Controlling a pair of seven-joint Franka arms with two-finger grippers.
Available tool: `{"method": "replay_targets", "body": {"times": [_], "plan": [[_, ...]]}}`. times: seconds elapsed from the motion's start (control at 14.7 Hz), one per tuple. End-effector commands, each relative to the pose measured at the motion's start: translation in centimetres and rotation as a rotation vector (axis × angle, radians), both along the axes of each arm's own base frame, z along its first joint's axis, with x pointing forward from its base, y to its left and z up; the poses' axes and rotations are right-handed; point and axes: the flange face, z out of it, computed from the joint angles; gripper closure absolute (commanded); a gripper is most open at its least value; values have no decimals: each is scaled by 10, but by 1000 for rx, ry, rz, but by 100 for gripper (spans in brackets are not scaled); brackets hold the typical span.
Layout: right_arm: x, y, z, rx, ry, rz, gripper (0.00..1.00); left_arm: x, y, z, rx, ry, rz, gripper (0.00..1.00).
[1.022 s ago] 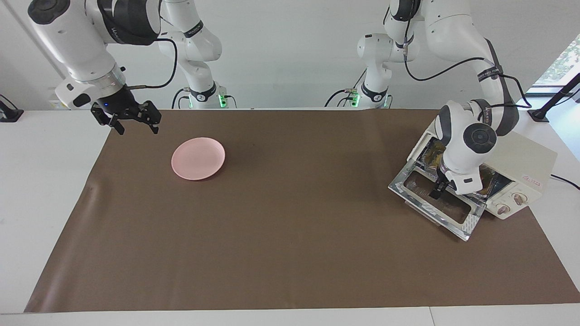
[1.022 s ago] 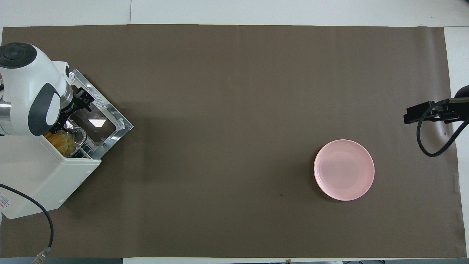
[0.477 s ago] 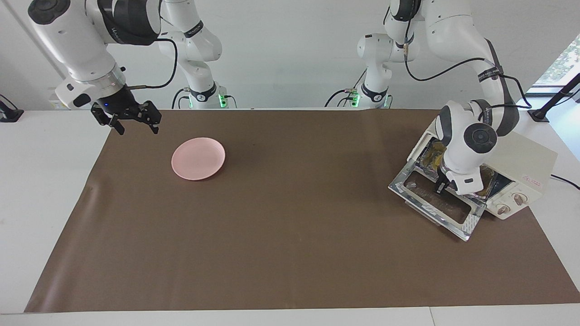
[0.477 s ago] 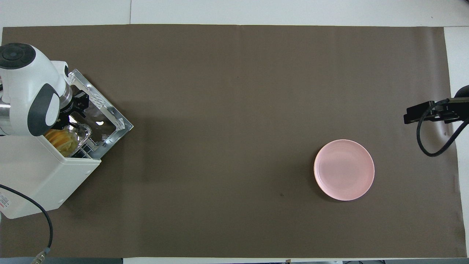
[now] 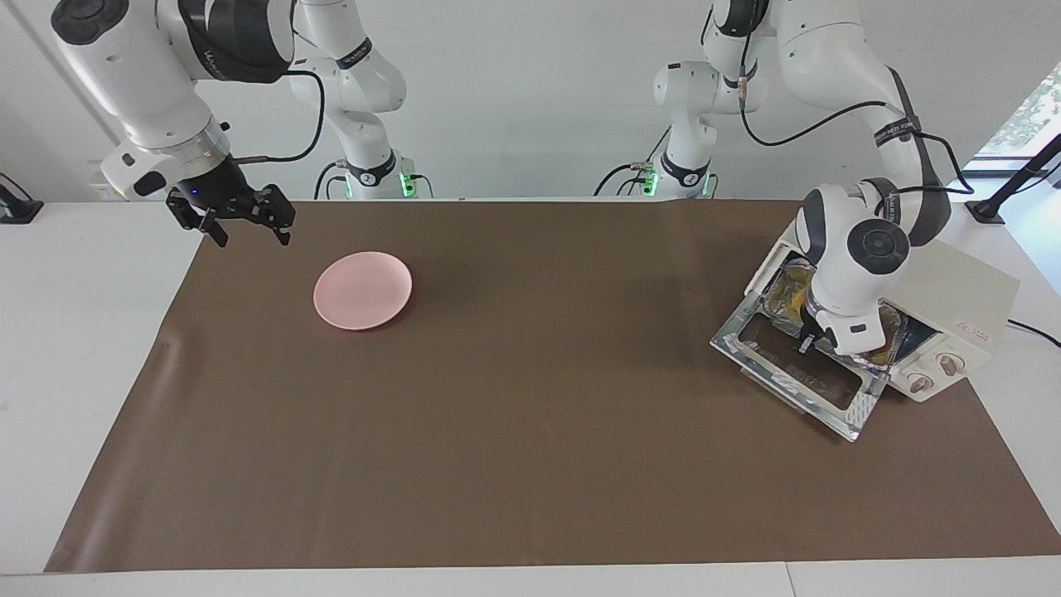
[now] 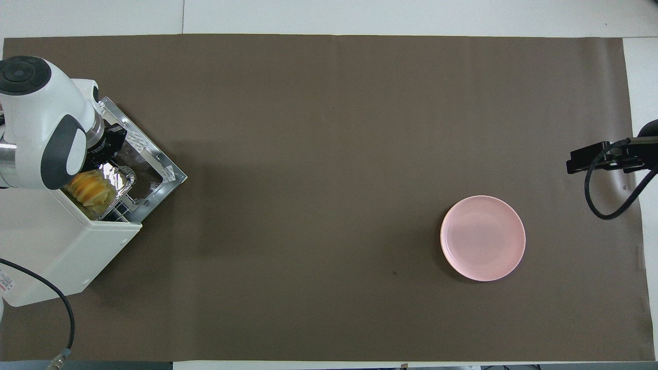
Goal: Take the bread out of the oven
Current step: 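Pull the foil tray out of the oven with the left gripper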
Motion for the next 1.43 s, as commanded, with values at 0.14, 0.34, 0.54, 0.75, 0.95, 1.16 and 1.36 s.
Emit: {"method": "replay_targets", "body": {"times": [0.14,0.34,0.54,0.75,0.95,1.16,1.36], "plan": [[-4,-1,3,-5,4,23,0,23,-95,26,-88,-80,-89,100],[-4,-1,3,-6,2,23,0,12,-192,36,-203,-123,-177,100],[-4,0,3,-6,2,25,0,-17,-265,39,-225,-126,-290,100],[-4,-1,3,-6,2,23,0,-54,-333,38,-248,-120,-397,100],[-4,-1,3,-5,4,23,0,-88,-382,32,-237,-100,-495,100],[-4,-1,3,-6,2,23,0,-99,-398,30,-242,-89,-604,100],[-4,-1,3,-6,2,23,0,-104,-407,31,-250,-93,-723,100]]}}
